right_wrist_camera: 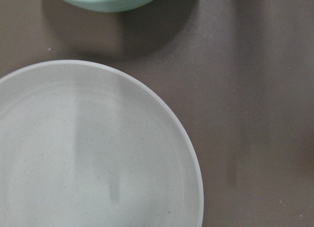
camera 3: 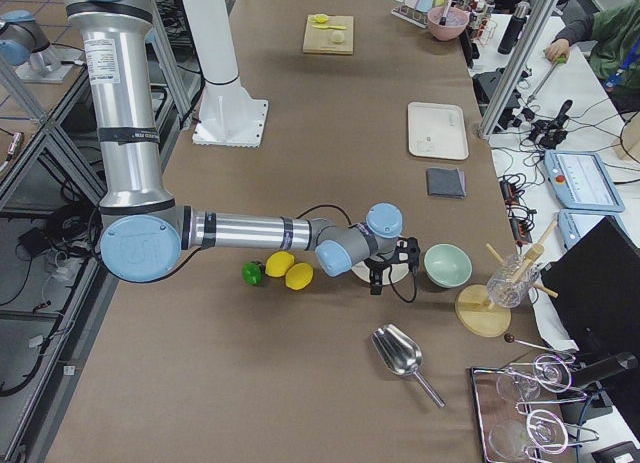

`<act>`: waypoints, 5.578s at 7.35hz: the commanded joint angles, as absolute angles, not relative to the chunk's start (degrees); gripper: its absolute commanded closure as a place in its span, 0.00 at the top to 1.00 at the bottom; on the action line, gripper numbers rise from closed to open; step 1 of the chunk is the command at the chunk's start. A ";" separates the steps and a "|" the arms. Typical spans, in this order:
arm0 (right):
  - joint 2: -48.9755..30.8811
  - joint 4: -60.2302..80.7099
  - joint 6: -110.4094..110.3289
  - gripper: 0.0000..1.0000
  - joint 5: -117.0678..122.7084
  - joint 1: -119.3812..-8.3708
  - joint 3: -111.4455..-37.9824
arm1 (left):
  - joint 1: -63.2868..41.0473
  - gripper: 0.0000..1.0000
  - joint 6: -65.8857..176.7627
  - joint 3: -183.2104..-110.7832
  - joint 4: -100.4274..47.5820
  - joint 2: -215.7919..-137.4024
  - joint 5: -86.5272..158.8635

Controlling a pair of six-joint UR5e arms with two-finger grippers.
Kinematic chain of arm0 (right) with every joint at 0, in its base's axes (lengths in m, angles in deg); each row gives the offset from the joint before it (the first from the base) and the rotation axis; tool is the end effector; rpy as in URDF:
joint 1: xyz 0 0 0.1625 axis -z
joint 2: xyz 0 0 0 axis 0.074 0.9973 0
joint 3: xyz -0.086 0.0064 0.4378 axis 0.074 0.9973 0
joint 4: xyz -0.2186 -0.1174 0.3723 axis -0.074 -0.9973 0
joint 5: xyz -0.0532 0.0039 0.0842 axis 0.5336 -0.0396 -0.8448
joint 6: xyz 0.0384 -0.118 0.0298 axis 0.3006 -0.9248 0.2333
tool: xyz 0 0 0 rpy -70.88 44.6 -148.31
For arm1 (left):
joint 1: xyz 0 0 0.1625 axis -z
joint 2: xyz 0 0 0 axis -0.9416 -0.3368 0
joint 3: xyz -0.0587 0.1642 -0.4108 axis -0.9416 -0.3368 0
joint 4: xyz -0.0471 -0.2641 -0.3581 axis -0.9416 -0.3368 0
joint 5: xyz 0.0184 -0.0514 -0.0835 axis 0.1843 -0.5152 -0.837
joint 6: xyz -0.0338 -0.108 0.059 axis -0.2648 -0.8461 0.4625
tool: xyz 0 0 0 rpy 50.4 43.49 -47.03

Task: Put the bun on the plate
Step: 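Move the right gripper down to the rim of the white plate, then grip the white plate rim with the right gripper and drag it toward the table centre, then release the white plate with the right gripper and lift away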

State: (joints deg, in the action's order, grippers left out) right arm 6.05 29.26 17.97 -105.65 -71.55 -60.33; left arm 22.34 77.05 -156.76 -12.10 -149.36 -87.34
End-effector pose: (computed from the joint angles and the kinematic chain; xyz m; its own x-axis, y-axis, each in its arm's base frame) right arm -0.1848 -0.5682 0.6968 0.6741 0.0122 0.7385 -0.0423 0.9989 0.0221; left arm -0.0510 -0.4807 0.6265 0.5833 0.3002 -0.7547 -0.0253 0.9354 0.3526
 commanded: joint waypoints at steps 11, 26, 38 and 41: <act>5.79 31.88 27.04 0.00 -114.62 -74.26 -66.09 | 23.02 0.98 76.94 -157.72 -12.01 -149.36 -87.93; -15.84 19.92 69.06 0.00 -78.66 -31.93 -80.78 | -4.20 0.98 38.62 -161.58 -33.26 -147.87 -65.80; -15.92 20.10 71.96 0.99 -77.53 -28.24 -79.19 | -14.15 0.98 37.39 -161.58 -33.37 -145.41 -64.20; -16.01 20.19 72.14 1.00 -78.04 -30.33 -81.64 | -15.38 0.98 37.30 -161.67 -33.37 -143.47 -64.20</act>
State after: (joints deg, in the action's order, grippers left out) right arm -15.99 20.21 72.11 -77.55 -28.94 -80.19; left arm -14.71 37.37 -161.59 -33.37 -144.39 -64.20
